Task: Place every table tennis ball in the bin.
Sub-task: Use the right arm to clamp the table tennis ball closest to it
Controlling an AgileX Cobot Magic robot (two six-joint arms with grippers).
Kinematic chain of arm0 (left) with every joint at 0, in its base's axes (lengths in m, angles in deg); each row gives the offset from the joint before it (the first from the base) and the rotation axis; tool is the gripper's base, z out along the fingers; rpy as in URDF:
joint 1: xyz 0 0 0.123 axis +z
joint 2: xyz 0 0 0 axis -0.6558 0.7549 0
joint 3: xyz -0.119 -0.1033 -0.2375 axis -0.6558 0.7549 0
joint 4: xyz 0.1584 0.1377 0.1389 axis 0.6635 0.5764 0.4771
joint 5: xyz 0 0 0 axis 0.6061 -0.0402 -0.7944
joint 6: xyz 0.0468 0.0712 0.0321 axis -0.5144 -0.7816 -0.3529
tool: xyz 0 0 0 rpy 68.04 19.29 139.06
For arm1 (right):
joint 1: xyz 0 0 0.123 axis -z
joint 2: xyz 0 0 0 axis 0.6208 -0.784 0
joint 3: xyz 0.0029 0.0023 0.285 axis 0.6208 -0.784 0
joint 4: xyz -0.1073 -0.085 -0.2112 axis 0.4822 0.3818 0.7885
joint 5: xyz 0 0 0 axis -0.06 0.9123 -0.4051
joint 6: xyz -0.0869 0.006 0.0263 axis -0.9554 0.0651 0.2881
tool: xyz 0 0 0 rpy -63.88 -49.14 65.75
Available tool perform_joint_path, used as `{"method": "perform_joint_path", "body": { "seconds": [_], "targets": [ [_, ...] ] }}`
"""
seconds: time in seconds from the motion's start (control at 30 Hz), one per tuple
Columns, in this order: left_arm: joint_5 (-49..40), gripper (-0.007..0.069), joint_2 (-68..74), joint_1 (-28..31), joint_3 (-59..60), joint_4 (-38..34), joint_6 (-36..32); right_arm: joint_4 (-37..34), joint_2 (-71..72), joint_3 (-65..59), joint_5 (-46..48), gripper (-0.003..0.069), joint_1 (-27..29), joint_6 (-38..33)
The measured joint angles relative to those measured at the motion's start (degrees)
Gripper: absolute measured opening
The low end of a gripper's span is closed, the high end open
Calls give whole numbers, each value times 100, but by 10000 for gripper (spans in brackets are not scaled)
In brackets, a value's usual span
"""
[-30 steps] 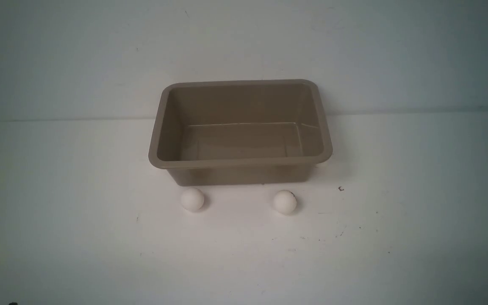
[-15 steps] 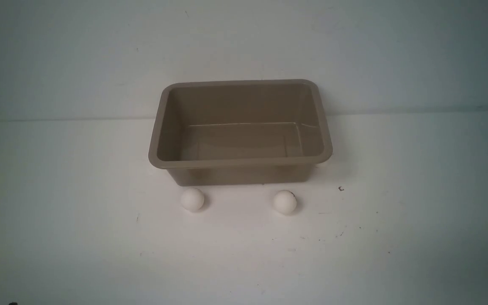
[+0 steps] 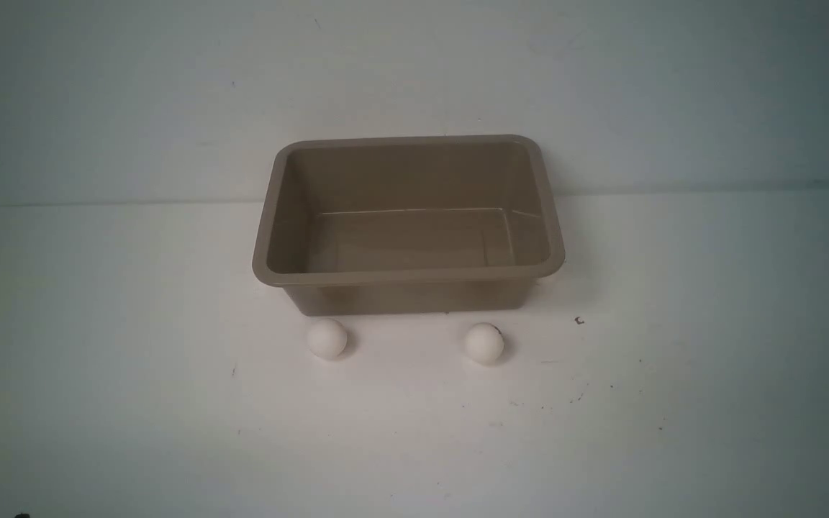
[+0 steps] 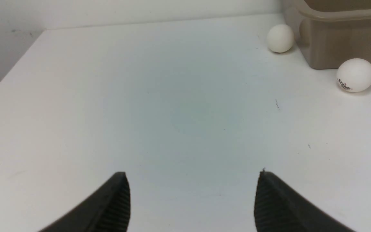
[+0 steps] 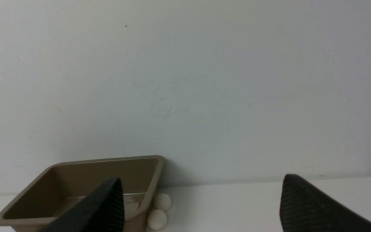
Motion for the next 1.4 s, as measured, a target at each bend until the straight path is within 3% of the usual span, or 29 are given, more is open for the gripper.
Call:
{"method": "perform_joint_path", "body": {
  "seconds": [0.83,1.13,1.4],
  "targets": [
    [131,468,0,0,12,-33,30,-81,-1,5,142,588,0,0],
    [1204,468,0,0,19,-1365,549,-765,-1,5,697,588,0,-489],
    [1639,468,0,0,19,-1940,549,-1366,-1,5,883,588,0,-1201]
  ]
}}
